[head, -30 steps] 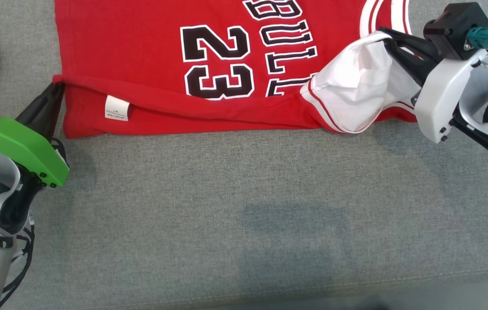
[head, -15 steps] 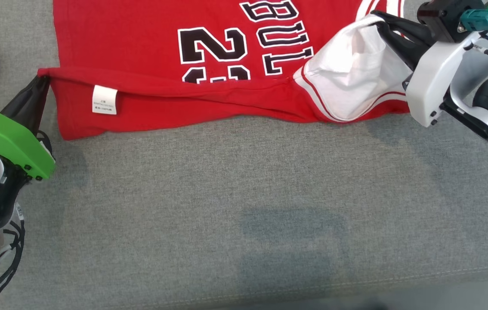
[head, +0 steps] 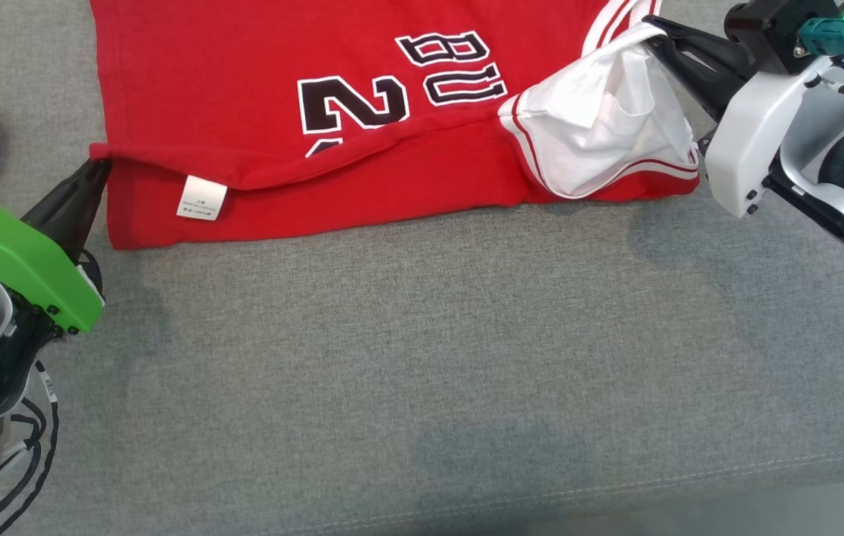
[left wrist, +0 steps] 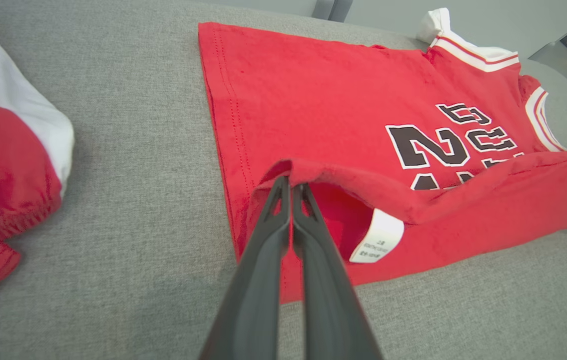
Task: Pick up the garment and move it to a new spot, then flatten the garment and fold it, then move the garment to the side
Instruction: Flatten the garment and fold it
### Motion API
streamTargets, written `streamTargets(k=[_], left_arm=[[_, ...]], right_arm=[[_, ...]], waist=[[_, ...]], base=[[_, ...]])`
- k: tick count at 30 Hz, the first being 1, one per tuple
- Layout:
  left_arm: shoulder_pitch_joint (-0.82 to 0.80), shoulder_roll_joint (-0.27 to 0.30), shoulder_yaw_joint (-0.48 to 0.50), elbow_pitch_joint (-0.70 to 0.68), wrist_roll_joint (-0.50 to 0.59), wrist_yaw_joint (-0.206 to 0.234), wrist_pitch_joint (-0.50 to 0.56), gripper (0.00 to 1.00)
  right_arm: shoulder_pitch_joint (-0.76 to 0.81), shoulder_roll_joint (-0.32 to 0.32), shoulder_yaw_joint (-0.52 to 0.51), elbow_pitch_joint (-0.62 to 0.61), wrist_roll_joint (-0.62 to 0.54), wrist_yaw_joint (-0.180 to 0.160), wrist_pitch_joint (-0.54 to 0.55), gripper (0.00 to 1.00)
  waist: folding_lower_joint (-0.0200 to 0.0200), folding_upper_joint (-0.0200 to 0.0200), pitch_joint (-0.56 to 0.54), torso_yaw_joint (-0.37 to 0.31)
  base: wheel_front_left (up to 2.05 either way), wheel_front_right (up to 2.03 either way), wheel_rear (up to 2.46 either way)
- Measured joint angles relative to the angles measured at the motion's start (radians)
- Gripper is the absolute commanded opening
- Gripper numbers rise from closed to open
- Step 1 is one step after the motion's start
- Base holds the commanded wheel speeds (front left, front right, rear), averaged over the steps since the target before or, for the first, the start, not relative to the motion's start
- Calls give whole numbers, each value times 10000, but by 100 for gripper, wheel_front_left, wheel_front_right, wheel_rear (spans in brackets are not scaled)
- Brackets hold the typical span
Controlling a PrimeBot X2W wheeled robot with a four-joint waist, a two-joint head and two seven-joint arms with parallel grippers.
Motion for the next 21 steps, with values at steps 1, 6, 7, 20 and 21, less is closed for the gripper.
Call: streamTargets(k=[1,6,7,20,21], left_arm=[[7,2,-2,-50,-67,0,33,0],[-15,94,15,-288,-90,0,320,0],[-33,121,2,-305,-104,0,403,0],[-676,71,-203,171,-397,105,1214,28],[-688,52,-190,228,-430,155,1229,42]], right_arm=[[1,-38,0,8,56,0,2,0],[-2,-228,10,56,242,6,71,0],[-6,-215,36,56,259,6,111,0],[-781,144,865,476,263,8,313,11],[-832,161,901,520,221,8,286,24]], waist=[[0,0,-26,-22],[0,0,71,-21],[0,0,119,-14],[0,0,835,145],[0,0,848,152]], base=[[0,0,0],[0,0,0],[0,0,0],[0,0,0],[0,0,0]])
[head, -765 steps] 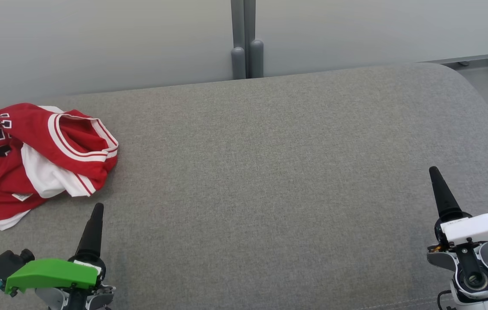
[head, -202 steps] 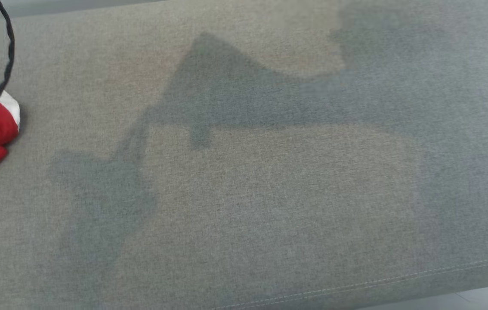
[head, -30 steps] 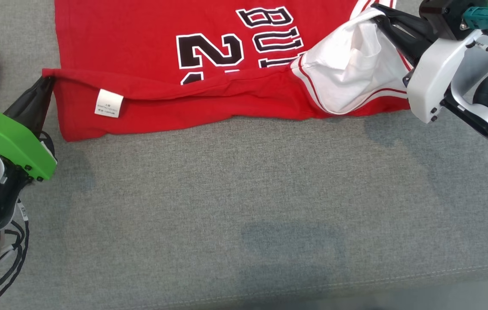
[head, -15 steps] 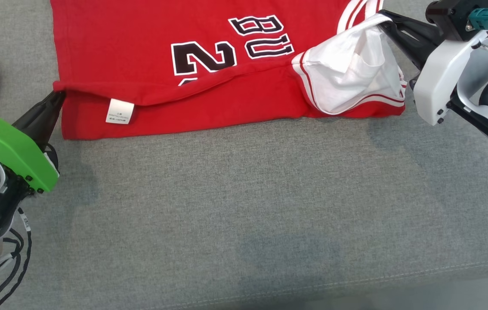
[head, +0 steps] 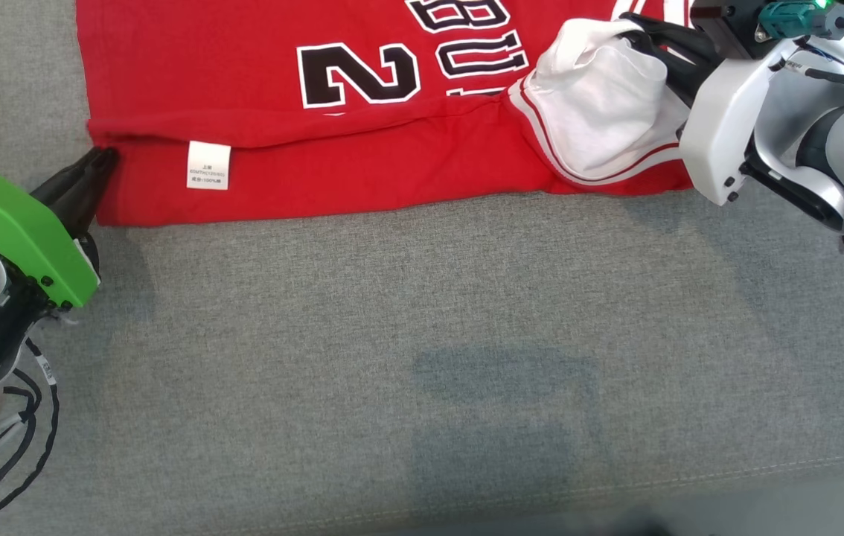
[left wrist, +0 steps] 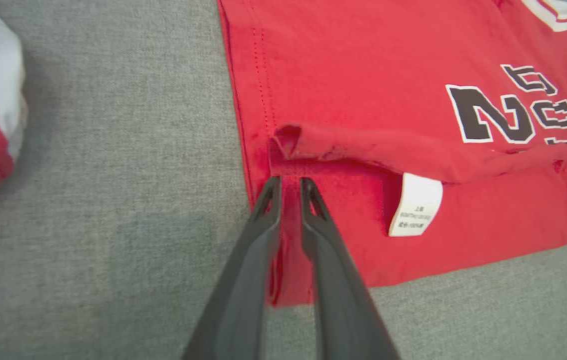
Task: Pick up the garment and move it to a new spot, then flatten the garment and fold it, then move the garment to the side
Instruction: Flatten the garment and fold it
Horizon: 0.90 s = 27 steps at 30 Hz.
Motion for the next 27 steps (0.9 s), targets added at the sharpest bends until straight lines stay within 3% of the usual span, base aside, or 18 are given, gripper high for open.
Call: streamTargets(k=[1,2,3,4,13,18,27], left_arm=[[-14,-48,33,71,-35,71,0,42],[-20,-96,63,151,-67,82,0,93],[-22,-123,69,184,-134,82,0,100],[-24,-150,96,221,-215,100,2,100],[-12,-42,658,525,-155,291,-360,100],[382,136,1262,359,184,454,-1179,100],[1767,-938,1273,107,-343,487,-1877,100]], right_arm=[[-54,4,19,59,-15,0,-61,24],[-109,6,19,127,-21,0,-109,41],[-162,10,13,190,-44,0,-155,74],[-197,17,-2,245,-90,0,-234,100],[-188,117,-320,869,-370,-46,-1229,100],[366,-127,-761,936,-341,-504,-2046,100],[2561,-481,-1014,890,301,-1101,-2792,100]], waist=[[0,0,6,5],[0,0,6,6],[0,1,3,7],[0,0,-2,7],[0,0,-242,-84],[0,0,-549,-158],[-1,0,-1242,-120]], base=[[0,0,0],[0,0,0],[0,0,0],[0,0,0],[0,0,0],[0,0,0],[0,0,0]])
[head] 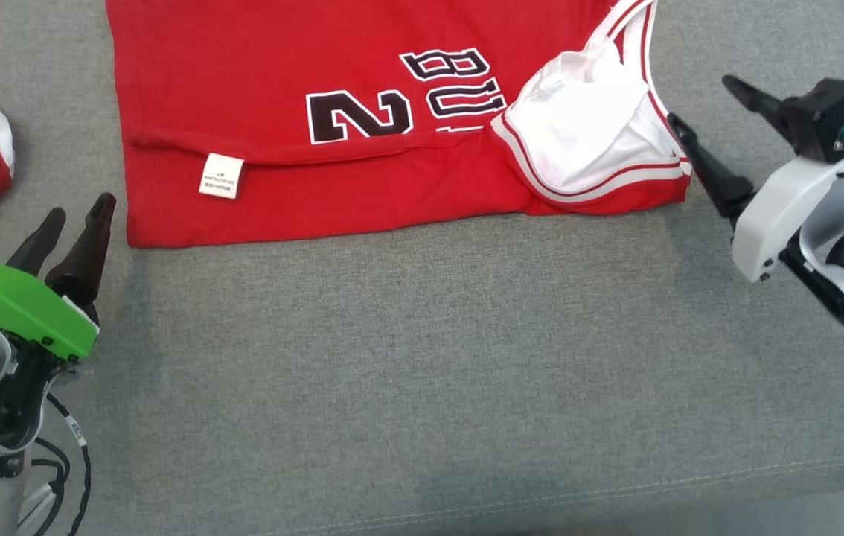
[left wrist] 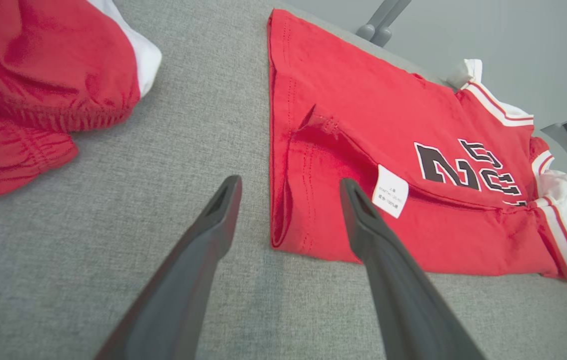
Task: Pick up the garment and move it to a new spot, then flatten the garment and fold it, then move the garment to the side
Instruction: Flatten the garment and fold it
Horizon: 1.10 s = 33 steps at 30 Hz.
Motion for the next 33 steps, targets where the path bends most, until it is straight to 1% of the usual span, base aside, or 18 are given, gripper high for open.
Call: streamTargets(k=[3,7,12,13,17,18,26,33], left_arm=[[318,-54,75,8,-17,25,-174,100],[363,-190,21,35,-17,25,-201,100],[366,-222,-46,50,-17,38,-261,100],[361,-238,-61,52,-17,59,-261,100],[333,-290,-105,105,-8,71,-290,100],[315,-288,-128,113,0,75,-291,100],[53,-403,-313,142,19,79,-341,100],[-46,-395,-518,242,88,79,-247,100]], right_arm=[[530,107,65,-102,242,-73,-88,100],[986,123,163,-132,385,-151,-209,100],[1210,100,203,-128,424,-180,-311,100],[1221,77,186,-130,433,-249,-313,100],[1221,52,69,-125,491,-265,-341,100],[1221,46,50,-111,491,-336,-341,100],[1337,31,-15,201,794,-347,-336,100],[1529,207,-79,374,1114,-345,-336,100]], waist=[[0,0,-152,38],[0,0,-170,83],[0,0,-105,104],[0,0,-70,116],[0,0,71,169],[0,0,107,176],[0,0,321,185],[0,0,363,222]], base=[[0,0,0],[0,0,0],[0,0,0],[0,0,0],[0,0,0],[0,0,0],[0,0,0],[0,0,0]])
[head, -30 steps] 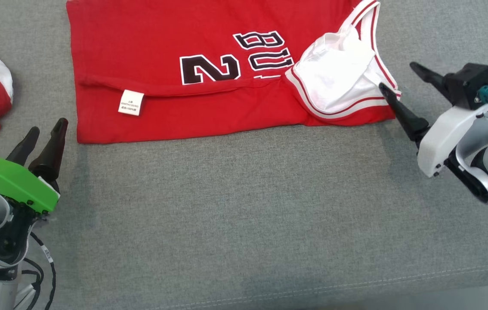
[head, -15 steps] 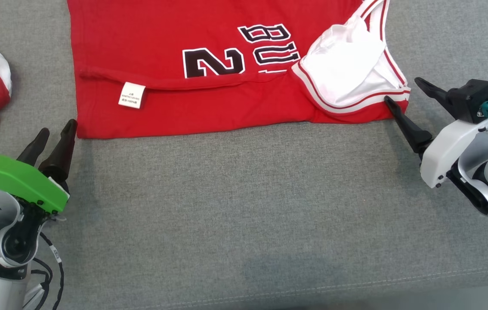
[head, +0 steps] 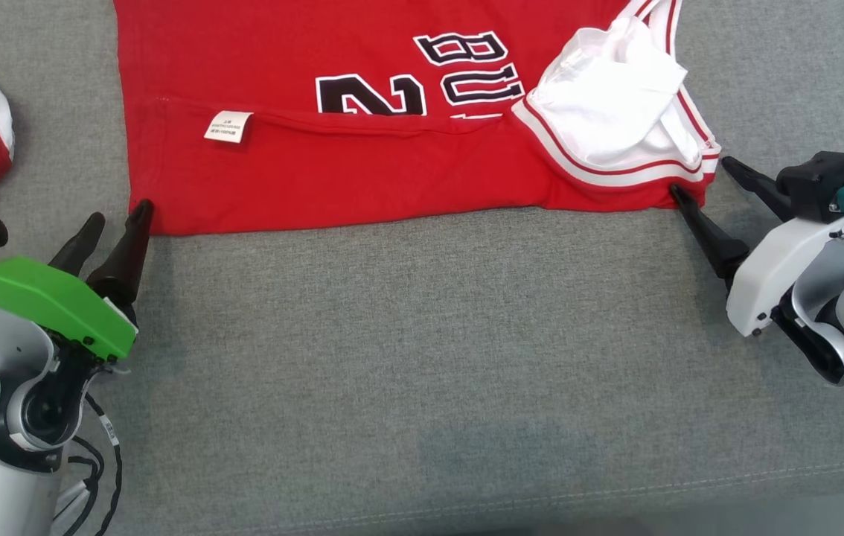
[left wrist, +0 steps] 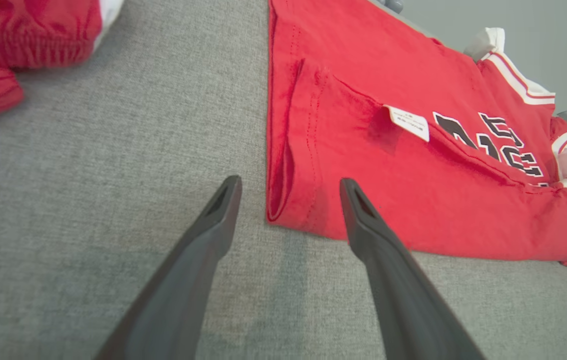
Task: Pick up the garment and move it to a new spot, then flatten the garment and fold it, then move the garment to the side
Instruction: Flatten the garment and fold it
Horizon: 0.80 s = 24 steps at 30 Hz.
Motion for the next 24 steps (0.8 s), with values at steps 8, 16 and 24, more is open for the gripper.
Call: streamTargets(k=[8,16,24], left_arm=[[-185,-8,-173,314,25,0,240,100],[-573,-405,-309,504,-299,-10,625,100],[-719,-439,-466,761,-359,-117,832,16]], right_arm=[[-41,128,-17,86,96,115,48,100],[-174,186,44,100,96,242,169,95],[-345,221,59,244,213,422,267,36]], waist=[[0,0,0,51],[0,0,42,62],[0,0,44,83]], base=[[0,0,0],[0,0,0],[0,0,0]])
